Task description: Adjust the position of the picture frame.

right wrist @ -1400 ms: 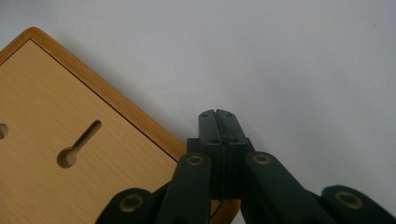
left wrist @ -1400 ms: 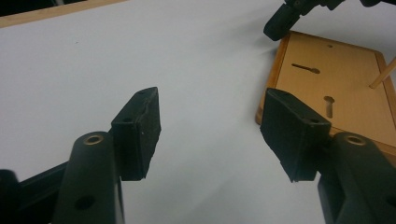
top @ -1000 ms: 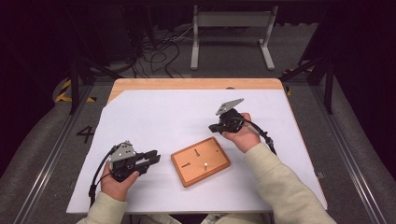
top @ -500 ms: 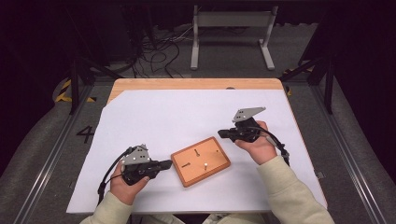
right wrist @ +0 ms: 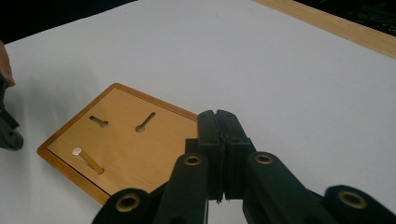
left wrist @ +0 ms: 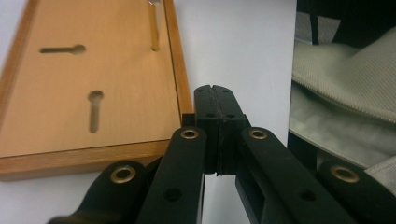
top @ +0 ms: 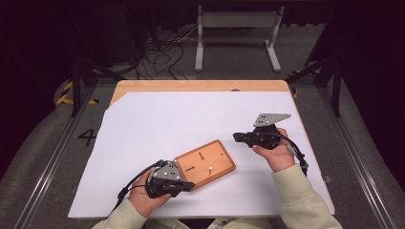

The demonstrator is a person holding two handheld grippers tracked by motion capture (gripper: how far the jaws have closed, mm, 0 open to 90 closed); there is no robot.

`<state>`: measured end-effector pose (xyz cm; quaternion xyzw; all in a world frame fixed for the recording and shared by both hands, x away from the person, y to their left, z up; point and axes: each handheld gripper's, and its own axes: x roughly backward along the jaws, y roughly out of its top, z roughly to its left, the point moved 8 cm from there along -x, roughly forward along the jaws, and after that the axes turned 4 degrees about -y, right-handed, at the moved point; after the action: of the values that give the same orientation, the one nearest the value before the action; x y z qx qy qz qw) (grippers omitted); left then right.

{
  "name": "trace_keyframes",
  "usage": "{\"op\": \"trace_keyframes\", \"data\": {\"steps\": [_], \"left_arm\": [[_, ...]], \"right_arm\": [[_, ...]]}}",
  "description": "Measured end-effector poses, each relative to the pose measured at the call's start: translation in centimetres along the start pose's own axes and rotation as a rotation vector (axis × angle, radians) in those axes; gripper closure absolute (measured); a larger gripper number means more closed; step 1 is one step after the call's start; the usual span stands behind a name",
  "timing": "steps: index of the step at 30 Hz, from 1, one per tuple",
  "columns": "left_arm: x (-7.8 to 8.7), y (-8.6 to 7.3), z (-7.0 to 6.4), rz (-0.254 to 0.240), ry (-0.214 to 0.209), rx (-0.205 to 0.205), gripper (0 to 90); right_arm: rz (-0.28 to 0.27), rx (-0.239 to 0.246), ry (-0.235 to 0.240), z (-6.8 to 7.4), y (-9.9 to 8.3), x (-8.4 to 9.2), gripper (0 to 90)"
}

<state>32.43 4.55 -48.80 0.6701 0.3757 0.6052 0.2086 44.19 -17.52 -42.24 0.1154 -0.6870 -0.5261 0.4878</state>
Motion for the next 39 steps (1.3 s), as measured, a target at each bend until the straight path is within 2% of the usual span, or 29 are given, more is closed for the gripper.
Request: {"op": "trace_keyframes", "data": {"steps": [3,6,7,10,11,12,13,15,18,22,27,33,37,39], "left_arm": [[-0.7,-0.3,0.1,0.040,-0.010,0.007,90.0],[-1.3,-0.6,-0.1,0.075,-0.036,0.001,90.0],[-1.7,-0.8,-0.2,0.100,-0.054,-0.003,90.0],[-2.1,-1.0,-0.3,0.128,-0.070,-0.002,90.0],[-2.5,-1.2,-0.2,0.151,-0.066,-0.005,90.0],[-2.5,-1.2,-0.2,0.151,-0.066,-0.005,90.0],[-2.6,-1.4,0.0,0.167,-0.047,-0.010,90.0],[-2.6,-1.4,0.0,0.167,-0.048,-0.013,90.0],[-2.5,-1.4,0.3,0.175,-0.005,-0.030,90.0],[-1.9,-1.5,2.1,0.149,0.060,0.008,90.0],[-1.6,-1.4,4.1,0.109,0.127,0.036,90.0],[-1.4,-1.3,5.6,0.078,0.161,0.062,90.0],[-1.4,-1.2,6.1,0.067,0.171,0.067,89.9],[-1.4,-1.2,6.3,0.061,0.160,0.073,89.9]], "right_arm": [[-0.003,-0.004,0.000,-0.1,0.0,0.2,88.8],[-0.007,-0.012,-0.003,-0.2,-0.1,0.3,88.5],[-0.007,-0.013,-0.003,-0.2,-0.2,0.4,88.5],[-0.008,-0.015,-0.003,-0.2,-0.2,0.5,88.4],[-0.008,-0.017,-0.003,-0.2,-0.3,0.5,88.3],[-0.009,-0.017,-0.005,-0.3,-0.3,0.5,88.3],[-0.009,-0.017,-0.007,-0.3,-0.3,0.6,88.3],[-0.009,-0.019,-0.008,-0.3,-0.4,0.6,88.3],[-0.010,-0.023,-0.012,-0.4,-0.4,0.8,88.0],[-0.011,-0.023,-0.008,-0.3,-0.4,0.9,87.8],[-0.011,-0.024,-0.007,-0.2,-0.4,0.9,87.5],[-0.004,-0.023,-0.009,-0.1,-0.7,0.9,86.6],[-0.002,-0.023,-0.013,-0.2,-0.9,1.0,86.3],[0.000,-0.025,-0.016,-0.2,-1.0,1.0,86.0]]}}
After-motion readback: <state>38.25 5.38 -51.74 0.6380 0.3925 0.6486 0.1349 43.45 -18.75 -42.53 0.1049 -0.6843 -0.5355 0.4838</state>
